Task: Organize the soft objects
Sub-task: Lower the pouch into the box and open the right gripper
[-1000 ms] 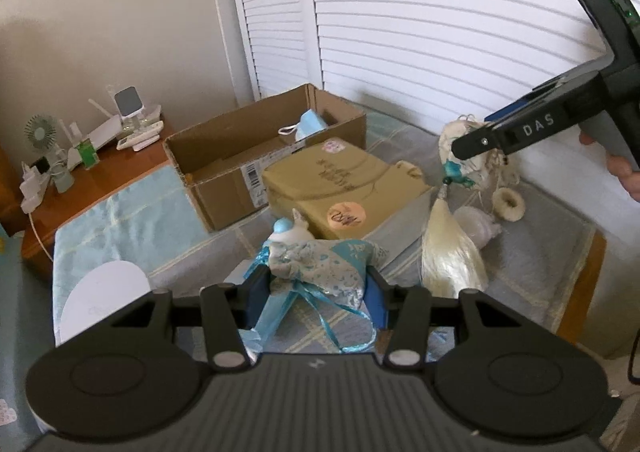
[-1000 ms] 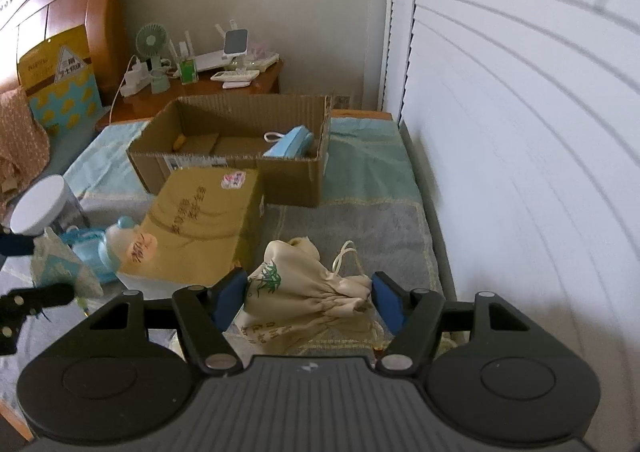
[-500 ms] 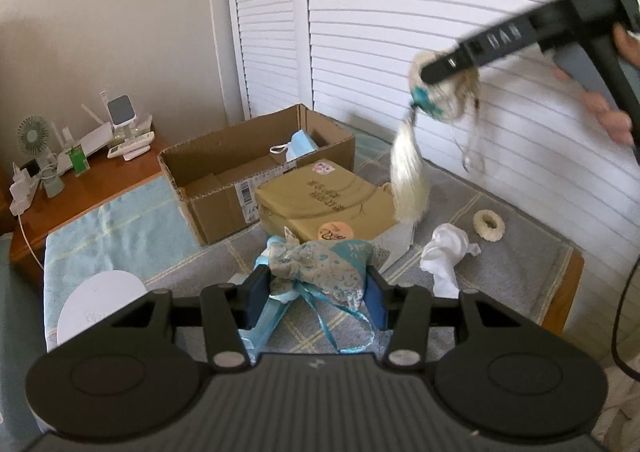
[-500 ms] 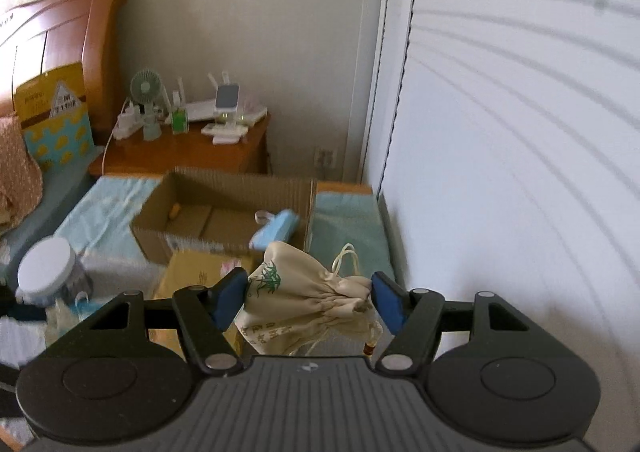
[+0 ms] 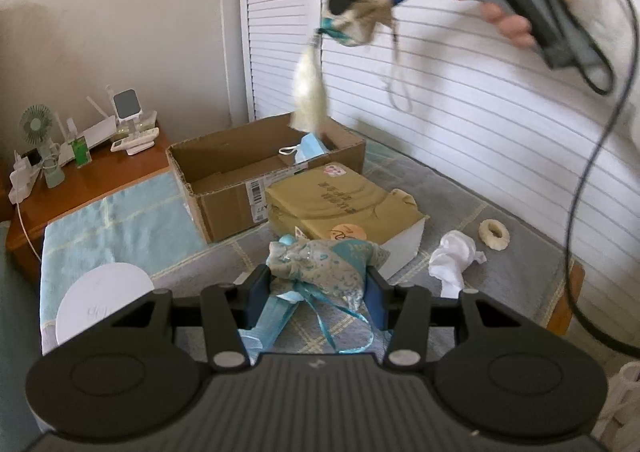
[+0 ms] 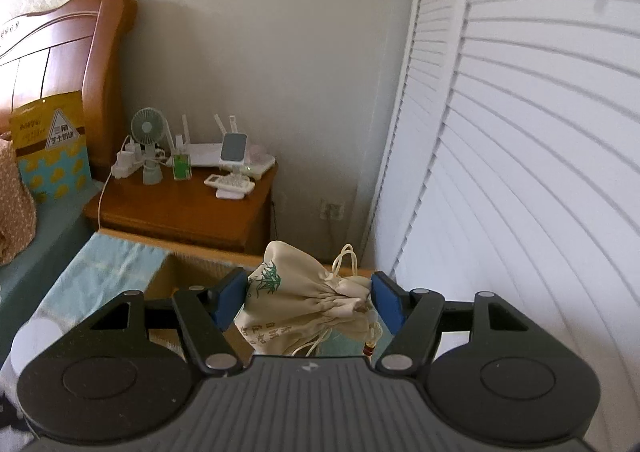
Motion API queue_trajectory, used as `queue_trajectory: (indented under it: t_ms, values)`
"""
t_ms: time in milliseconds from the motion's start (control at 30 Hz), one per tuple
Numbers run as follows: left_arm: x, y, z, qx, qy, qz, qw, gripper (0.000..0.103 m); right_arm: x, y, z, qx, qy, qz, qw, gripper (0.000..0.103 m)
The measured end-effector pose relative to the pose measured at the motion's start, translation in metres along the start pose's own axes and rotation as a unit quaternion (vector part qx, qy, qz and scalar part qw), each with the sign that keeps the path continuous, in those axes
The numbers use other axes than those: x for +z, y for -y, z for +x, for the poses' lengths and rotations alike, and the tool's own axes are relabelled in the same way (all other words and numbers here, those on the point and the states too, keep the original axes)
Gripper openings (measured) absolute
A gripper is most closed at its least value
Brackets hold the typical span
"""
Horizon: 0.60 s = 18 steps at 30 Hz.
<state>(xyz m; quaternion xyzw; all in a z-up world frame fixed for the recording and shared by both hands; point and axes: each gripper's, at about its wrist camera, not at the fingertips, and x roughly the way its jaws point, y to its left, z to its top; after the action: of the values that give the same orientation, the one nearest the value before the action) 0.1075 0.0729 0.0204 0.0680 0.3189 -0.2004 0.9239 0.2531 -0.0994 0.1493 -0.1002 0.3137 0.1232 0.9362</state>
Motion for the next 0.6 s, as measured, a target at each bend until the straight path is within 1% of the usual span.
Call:
queue_trajectory:
  t_ms: [100, 233, 433, 600]
  values:
    - [0.000, -0.004, 0.002, -0.001, 0.002, -0.008, 1.0000, 0.049, 0.012, -0.010, 0.024, 0.009, -0.007, -0.007, 1.000, 0.072]
    - [-0.001, -0.009, 0.003, -0.002, 0.005, -0.014, 0.9999, 0.049, 0.019, -0.029, 0.060, 0.016, -0.022, -0.026, 0.999, 0.072]
    - [-0.002, -0.015, 0.007, 0.002, 0.002, -0.022, 0.9997, 0.049, 0.016, -0.051, 0.109, 0.040, -0.056, -0.031, 0.997, 0.072]
    - [-0.001, -0.018, 0.012, 0.002, -0.003, -0.024, 0.9997, 0.049, 0.015, -0.060, 0.138, 0.061, -0.077, -0.020, 0.995, 0.072]
